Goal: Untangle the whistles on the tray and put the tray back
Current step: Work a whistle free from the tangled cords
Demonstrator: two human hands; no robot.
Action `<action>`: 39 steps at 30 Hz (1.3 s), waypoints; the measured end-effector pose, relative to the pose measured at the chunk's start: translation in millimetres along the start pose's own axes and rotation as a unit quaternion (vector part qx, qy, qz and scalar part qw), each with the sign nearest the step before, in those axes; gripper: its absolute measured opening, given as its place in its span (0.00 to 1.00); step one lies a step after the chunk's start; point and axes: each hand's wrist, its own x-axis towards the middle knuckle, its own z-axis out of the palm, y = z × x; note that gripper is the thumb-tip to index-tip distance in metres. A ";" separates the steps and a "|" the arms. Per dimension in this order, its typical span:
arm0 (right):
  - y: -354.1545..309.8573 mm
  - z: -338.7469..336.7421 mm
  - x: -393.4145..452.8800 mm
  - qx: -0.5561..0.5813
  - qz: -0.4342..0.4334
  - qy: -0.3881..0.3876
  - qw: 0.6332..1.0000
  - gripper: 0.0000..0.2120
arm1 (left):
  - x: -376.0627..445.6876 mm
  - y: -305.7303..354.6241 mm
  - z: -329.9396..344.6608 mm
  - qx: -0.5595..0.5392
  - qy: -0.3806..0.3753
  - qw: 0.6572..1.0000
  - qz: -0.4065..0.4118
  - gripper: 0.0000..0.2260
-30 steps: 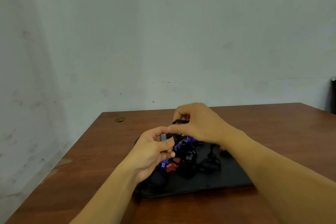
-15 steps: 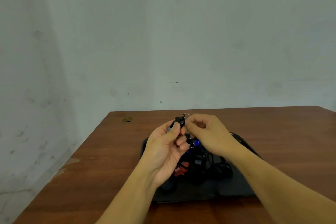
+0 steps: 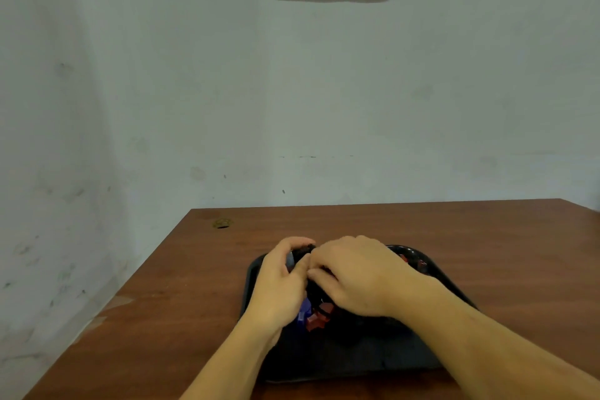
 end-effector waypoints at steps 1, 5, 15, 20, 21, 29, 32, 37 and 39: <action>1.9 -4.5 0.6 0.007 0.000 0.019 1.000 0.10 | -1.6 1.4 -1.1 0.000 -0.033 0.999 0.005 0.09; 11.9 -16.8 2.8 0.099 0.021 0.072 0.992 0.14 | -3.7 8.3 -6.6 -0.015 -0.127 0.991 0.034 0.09; 33.1 -10.0 -2.4 0.377 0.096 0.165 0.906 0.20 | -9.0 24.7 13.1 -0.094 -0.210 0.972 0.043 0.14; 33.0 6.8 -1.7 0.669 0.176 0.098 0.715 0.24 | -7.3 24.0 30.4 -0.194 -0.197 0.961 0.031 0.13; 33.3 11.2 -1.0 0.700 0.184 0.082 0.685 0.24 | -7.1 22.5 32.3 -0.209 -0.197 0.957 0.028 0.13; 40.4 45.6 17.1 0.720 0.158 0.120 0.665 0.23 | 6.3 15.9 30.3 -0.325 -0.123 0.937 -0.033 0.14; 40.1 52.0 25.3 0.693 0.153 0.145 0.689 0.20 | 10.6 14.2 25.3 -0.325 -0.109 0.939 -0.030 0.18; 40.0 64.4 33.1 0.643 0.183 0.158 0.727 0.12 | 11.6 7.1 24.6 -0.276 -0.096 0.956 -0.004 0.13; 40.5 66.4 33.2 0.627 0.171 0.179 0.738 0.12 | 12.7 4.6 26.6 -0.250 -0.078 0.965 0.013 0.12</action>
